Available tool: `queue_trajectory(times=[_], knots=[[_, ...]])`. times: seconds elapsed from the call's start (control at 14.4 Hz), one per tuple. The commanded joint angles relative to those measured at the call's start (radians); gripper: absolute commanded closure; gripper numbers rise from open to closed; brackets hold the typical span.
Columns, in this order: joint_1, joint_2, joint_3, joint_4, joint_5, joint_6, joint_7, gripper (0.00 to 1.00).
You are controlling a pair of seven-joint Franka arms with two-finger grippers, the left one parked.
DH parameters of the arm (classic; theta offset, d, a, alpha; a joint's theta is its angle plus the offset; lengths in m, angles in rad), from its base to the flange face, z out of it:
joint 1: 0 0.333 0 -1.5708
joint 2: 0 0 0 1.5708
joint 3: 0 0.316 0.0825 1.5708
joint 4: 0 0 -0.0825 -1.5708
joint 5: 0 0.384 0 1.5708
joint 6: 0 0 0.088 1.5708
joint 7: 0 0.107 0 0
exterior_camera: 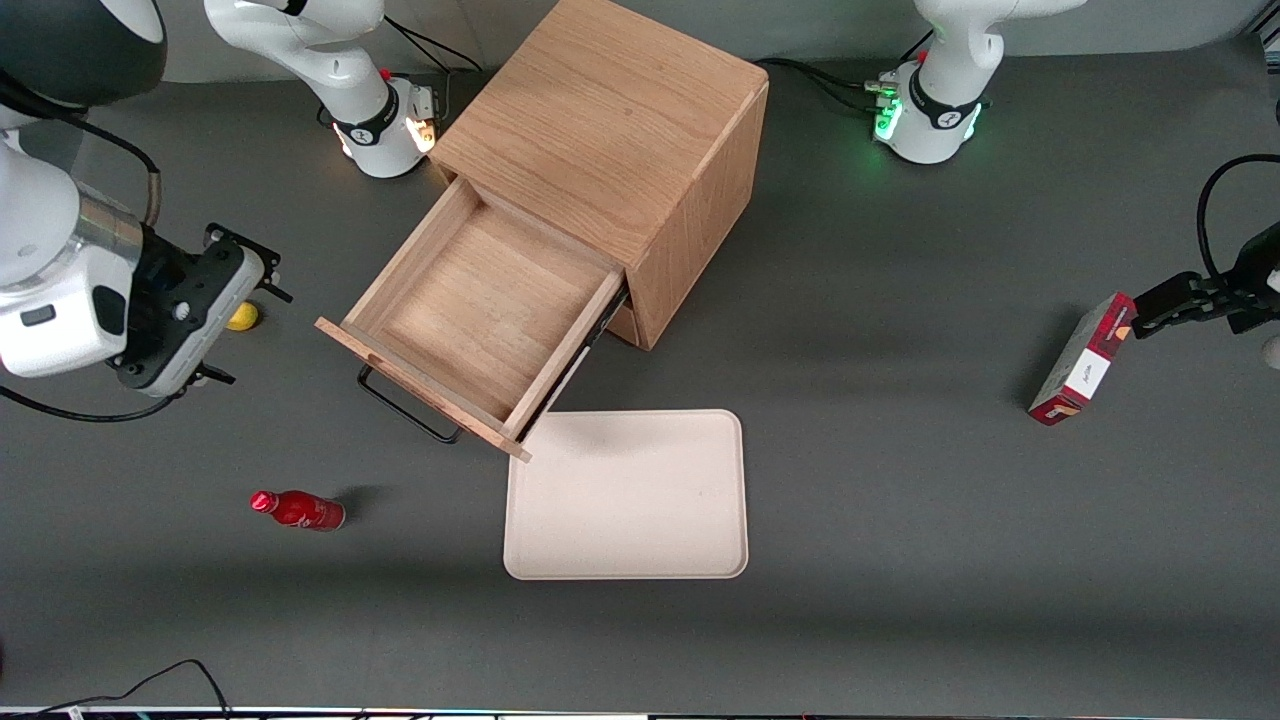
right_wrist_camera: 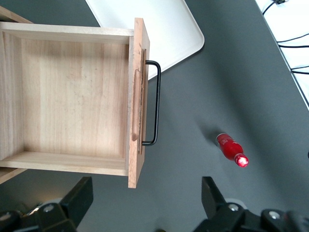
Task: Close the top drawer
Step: 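Move the right gripper down beside the drawer front's black handle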
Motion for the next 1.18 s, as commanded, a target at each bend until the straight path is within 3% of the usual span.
queue_trajectory(times=[0.0,0.55,1.11], knots=[[0.001,0.068,-0.001,0.034,-0.011,0.007,-0.018,0.00],[-0.005,0.252,-0.002,0.028,0.022,0.027,0.029,0.00],[-0.005,0.301,-0.001,-0.003,0.058,0.090,0.063,0.00]])
